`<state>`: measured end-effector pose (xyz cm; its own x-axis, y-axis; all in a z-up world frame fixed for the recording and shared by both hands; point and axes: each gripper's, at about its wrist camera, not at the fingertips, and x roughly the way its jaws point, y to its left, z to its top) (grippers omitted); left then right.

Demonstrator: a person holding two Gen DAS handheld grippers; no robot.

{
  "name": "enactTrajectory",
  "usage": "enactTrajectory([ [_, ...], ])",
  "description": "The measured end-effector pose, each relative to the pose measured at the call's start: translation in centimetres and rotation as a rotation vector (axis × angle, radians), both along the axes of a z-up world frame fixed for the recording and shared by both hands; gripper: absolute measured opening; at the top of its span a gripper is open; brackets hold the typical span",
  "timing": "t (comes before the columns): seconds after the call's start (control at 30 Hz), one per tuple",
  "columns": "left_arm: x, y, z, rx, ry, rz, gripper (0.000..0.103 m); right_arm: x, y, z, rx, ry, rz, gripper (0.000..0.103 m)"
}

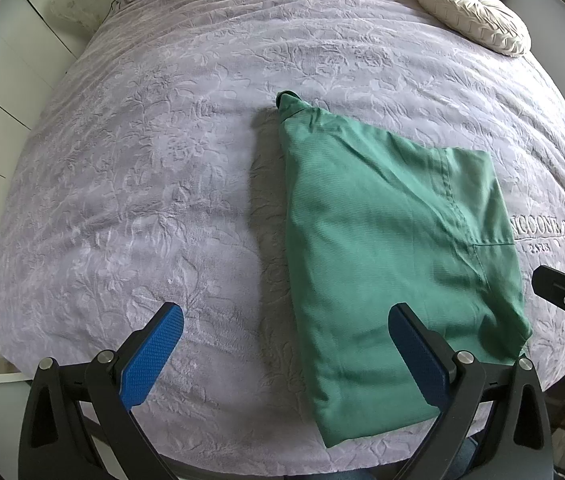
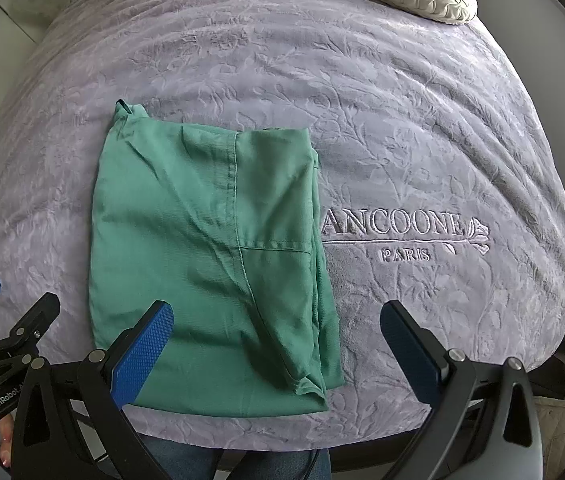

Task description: Fold large clothes

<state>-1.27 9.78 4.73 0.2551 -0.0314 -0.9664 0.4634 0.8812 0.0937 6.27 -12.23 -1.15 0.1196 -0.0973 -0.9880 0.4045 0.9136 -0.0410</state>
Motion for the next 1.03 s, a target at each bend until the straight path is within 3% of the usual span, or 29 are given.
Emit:
enactTrajectory([
  [1.03,-0.07,0.2,0.52,0.003,-0.029,-0.015,0.103,-0.1,0.29,-0.53,0.003,0.012,0.016,0.103],
])
